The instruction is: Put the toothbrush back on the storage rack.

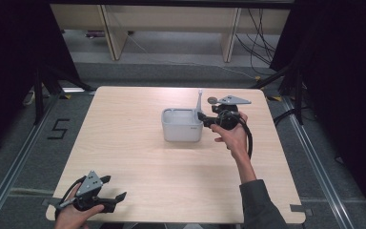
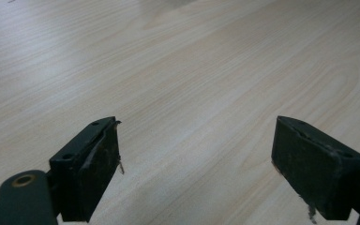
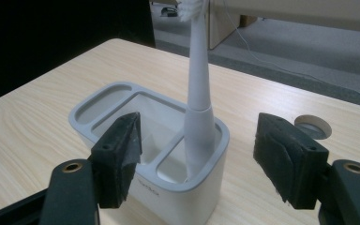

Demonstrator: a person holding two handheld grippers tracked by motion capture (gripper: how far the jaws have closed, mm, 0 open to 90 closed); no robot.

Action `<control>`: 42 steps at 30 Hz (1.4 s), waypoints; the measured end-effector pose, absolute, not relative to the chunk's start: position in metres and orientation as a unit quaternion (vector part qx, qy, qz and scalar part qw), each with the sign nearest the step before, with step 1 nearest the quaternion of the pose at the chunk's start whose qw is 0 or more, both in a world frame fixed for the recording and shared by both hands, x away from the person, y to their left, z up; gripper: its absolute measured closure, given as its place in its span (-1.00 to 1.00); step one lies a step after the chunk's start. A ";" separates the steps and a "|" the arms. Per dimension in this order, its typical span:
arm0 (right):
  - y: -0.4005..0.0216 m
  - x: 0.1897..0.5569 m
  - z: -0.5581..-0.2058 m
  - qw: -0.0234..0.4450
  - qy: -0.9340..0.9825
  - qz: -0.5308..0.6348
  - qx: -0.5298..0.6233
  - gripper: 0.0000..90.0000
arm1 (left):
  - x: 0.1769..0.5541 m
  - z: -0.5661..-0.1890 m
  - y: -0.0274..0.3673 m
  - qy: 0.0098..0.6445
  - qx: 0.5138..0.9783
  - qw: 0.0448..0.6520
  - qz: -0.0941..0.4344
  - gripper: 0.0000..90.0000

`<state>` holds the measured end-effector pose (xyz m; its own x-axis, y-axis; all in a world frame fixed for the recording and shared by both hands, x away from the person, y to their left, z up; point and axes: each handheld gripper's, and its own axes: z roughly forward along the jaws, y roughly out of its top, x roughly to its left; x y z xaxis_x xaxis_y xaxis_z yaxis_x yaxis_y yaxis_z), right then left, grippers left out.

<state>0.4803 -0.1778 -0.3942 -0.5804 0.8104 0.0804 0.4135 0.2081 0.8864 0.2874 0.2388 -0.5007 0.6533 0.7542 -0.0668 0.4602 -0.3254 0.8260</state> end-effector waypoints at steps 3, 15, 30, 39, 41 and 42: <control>-0.178 0.476 -0.394 0.202 0.745 0.483 0.414 -0.28 | 0.286 -0.500 0.239 0.383 0.796 0.437 0.169 -0.67; -0.182 0.471 -0.400 0.205 0.755 0.469 0.410 -0.37 | 0.287 -0.500 0.239 0.379 0.797 0.439 0.167 -0.67; -0.182 0.454 -0.405 0.194 0.762 0.460 0.413 -0.51 | 0.286 -0.498 0.239 0.379 0.795 0.441 0.172 -0.67; -0.184 0.445 -0.404 0.210 0.765 0.459 0.400 -0.53 | 0.286 -0.499 0.239 0.379 0.795 0.441 0.170 -0.67; -0.182 0.442 -0.404 0.194 0.763 0.460 0.411 -0.54 | 0.286 -0.499 0.239 0.379 0.795 0.442 0.170 -0.67; -0.183 0.442 -0.405 0.199 0.768 0.458 0.401 -0.54 | 0.286 -0.499 0.239 0.379 0.795 0.442 0.170 -0.67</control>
